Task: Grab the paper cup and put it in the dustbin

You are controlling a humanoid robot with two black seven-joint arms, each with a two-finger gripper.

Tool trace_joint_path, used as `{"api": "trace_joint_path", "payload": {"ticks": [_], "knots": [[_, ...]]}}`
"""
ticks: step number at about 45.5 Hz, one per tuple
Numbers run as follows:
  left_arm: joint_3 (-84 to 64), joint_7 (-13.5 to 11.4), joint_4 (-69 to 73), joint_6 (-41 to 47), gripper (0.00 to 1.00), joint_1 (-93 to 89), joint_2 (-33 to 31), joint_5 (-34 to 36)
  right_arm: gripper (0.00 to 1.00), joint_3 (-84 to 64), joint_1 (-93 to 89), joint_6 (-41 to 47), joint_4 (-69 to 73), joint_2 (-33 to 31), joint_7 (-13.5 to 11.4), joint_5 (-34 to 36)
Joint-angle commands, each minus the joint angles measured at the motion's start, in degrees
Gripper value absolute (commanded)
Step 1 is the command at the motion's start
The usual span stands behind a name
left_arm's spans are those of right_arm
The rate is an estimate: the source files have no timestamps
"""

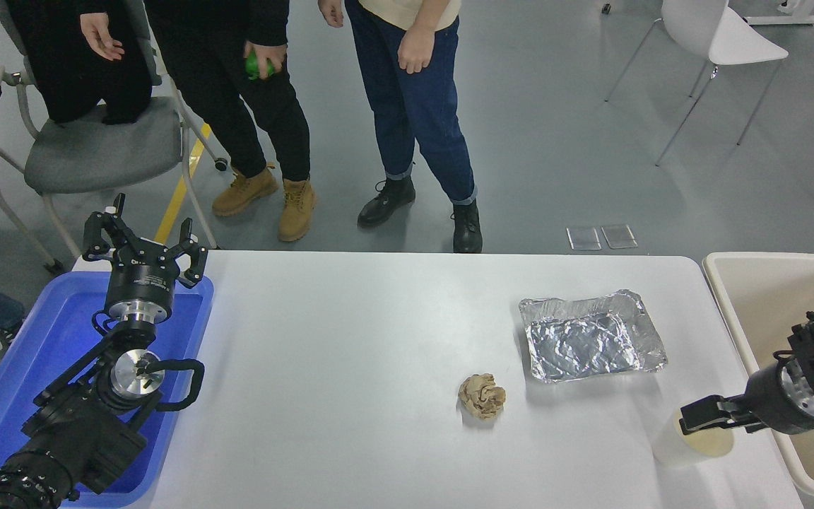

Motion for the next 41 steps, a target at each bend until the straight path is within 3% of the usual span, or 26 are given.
{"api": "trace_joint_path", "payload": {"ticks": [1, 5, 9, 10, 13, 18, 20, 41], "knots": [[0.0, 0.0, 0.0, 0.0, 0.99, 0.0, 0.0, 0.0, 1.0, -0.2, -2.0, -2.2, -1.8, 1.3, 0.0, -0.1], [0.0, 0.0, 0.0, 0.0, 0.99, 0.0, 0.0, 0.0, 0.91, -0.3, -2.0, -2.3, -2.0, 1.3, 0.2, -0.1], [0.0, 0.0, 0.0, 0.0, 0.99, 0.0, 0.0, 0.0, 0.64, -0.3, -2.0, -2.4, -2.1, 1.4, 0.3, -0.1], [0.0, 0.1, 0.0, 0.0, 0.99, 0.0, 0.0, 0.0, 0.51, -0.3, -1.9, -2.9, -2.1, 1.6, 0.2, -0.1], [0.1, 0.0, 0.0, 0.0, 0.99, 0.0, 0.0, 0.0, 0.3, -0.5, -1.8, -2.9, -2.1, 1.5, 0.2, -0.1], [0.1, 0.0, 0.0, 0.0, 0.99, 0.0, 0.0, 0.0, 0.16, -0.5, -1.3, -2.9, -2.0, 1.3, 0.2, -0.1], [0.1, 0.0, 0.0, 0.0, 0.99, 0.0, 0.0, 0.0, 0.0, -0.5, -1.2, -2.9, -2.0, 1.3, 0.2, -0.1], [0.3, 0.1, -0.1, 0.0, 0.99, -0.1, 0.0, 0.0, 0.0, -7.2, 8.7, -2.7, 3.1, -0.7, 0.6, -1.1]]}}
